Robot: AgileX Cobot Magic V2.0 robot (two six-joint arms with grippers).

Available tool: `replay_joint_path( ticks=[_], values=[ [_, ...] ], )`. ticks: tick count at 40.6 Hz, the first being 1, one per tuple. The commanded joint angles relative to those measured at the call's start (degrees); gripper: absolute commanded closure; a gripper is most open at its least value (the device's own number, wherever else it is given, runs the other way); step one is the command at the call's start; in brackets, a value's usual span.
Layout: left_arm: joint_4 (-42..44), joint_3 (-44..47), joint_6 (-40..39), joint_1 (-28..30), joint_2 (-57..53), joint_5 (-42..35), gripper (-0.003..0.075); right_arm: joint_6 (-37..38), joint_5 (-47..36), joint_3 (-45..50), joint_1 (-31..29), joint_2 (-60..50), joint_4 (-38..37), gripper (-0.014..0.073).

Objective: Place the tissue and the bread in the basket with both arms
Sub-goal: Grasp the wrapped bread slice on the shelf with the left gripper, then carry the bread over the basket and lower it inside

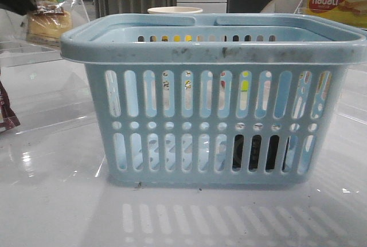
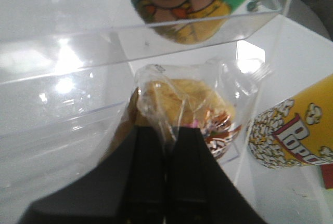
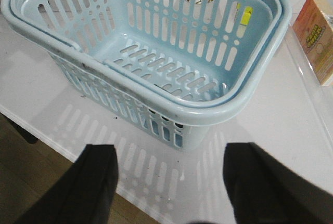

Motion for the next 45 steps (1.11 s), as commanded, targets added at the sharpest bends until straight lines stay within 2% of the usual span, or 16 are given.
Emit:
replay_joint_path(
  ticks=[1, 11, 19, 25, 36, 41, 45],
  values=[
    [-1.17, -1.89, 1.61, 0.05, -6.78, -1.11, 0.0627, -0.64, -4.23, -1.43, -0.17, 0.08, -0.51, 0.0056],
    [-1.17, -1.89, 9.99, -1.25, -15.03, 5.92, 0.0627, -0.64, -4.23, -1.43, -0.17, 0.08, -0.51, 0.0056],
    [-1.17, -1.89, 15.66, -5.91, -20.77, 11.63, 0.0627, -0.64, -4.23, -1.43, -0.17, 0.08, -0.51, 0.0056],
    [-1.17, -1.89, 20.50, -12.89, -23.31, 12.96, 0.0627, -0.64, -4.23, -1.43, -0.17, 0.08, -0.51, 0.0056],
    [-0.95, -1.79, 35.18, -28.71, -22.85, 15.24, 0.0627, -0.64, -4.23, -1.43, -0.17, 0.08, -0.51, 0.0056],
    [-0.13, -1.79, 38.33, -33.55, -21.26, 15.24, 0.0627, -0.64, -4.23, -1.43, -0.17, 0.08, -0.51, 0.0056],
    [-0.07, -1.79, 38.96, -35.22, -19.63, 15.12, 0.0627, -0.64, -4.23, -1.43, -0.17, 0.08, -0.51, 0.0056]
  ],
)
